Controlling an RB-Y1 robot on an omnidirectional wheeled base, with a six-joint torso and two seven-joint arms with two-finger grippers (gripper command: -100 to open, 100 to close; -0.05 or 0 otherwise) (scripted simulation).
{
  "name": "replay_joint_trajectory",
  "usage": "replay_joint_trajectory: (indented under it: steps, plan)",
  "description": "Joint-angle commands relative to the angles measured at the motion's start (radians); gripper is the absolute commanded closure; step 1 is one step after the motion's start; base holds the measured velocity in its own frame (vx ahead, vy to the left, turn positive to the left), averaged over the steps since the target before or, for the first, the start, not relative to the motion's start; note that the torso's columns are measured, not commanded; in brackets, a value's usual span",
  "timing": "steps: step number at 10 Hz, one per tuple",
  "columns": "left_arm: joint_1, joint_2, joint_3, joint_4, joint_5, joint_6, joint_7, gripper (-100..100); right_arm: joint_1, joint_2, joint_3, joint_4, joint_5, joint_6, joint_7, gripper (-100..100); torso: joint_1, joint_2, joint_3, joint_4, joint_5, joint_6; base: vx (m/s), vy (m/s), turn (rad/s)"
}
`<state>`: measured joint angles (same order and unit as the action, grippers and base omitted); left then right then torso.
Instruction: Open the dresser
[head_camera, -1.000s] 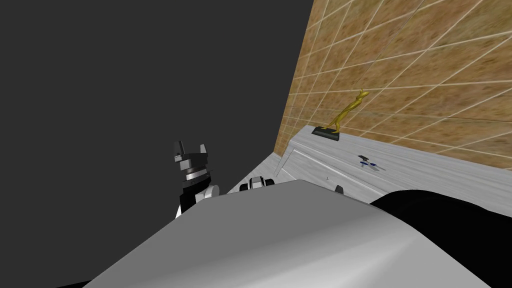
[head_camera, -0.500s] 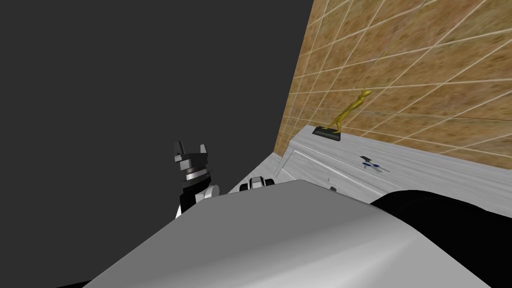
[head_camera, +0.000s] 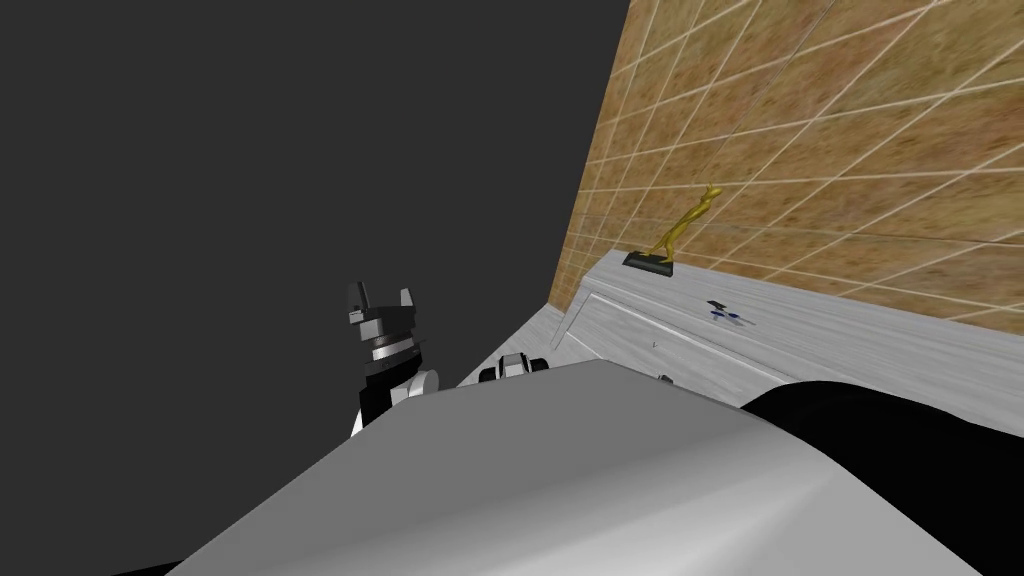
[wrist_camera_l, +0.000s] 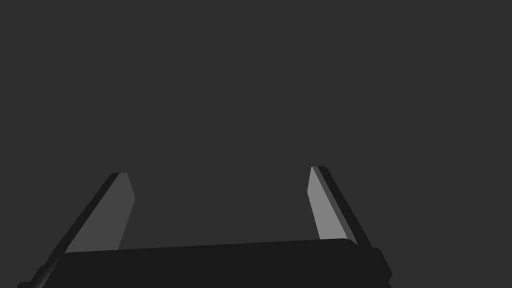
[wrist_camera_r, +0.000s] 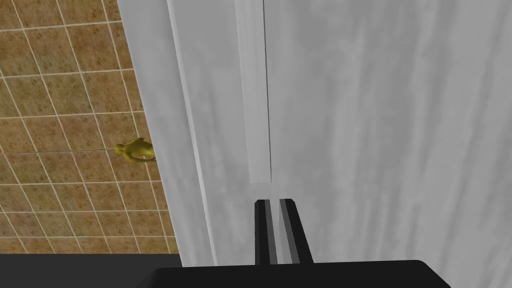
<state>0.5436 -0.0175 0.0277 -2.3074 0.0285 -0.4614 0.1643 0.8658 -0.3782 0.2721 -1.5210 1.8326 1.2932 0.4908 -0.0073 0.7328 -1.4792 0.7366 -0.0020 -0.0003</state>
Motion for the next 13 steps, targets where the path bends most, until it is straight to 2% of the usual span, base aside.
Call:
replay_joint_trajectory:
  steps: [1,4,13]
  plan:
    - [0.0,0.0,0.0,0.0,0.0,0.0,0.0,0,0.036,-0.006,0.012,-0.055,-0.003,-0.013,-0.001,-100,0.001,0.0,0.0,0.0,0.0,0.0,0.054,-0.073,0.003]
    - [0.0,0.0,0.0,0.0,0.0,0.0,0.0,0,0.074,-0.012,0.025,-0.115,-0.01,-0.03,-0.001,-100,0.009,0.006,0.004,0.002,0.002,0.0,0.044,-0.064,0.002]
    - [0.0,0.0,0.0,0.0,0.0,0.0,0.0,0,0.178,-0.029,0.059,-0.28,-0.028,-0.075,-0.001,-100,0.007,0.005,0.003,0.001,0.002,0.0,0.032,-0.045,0.0]
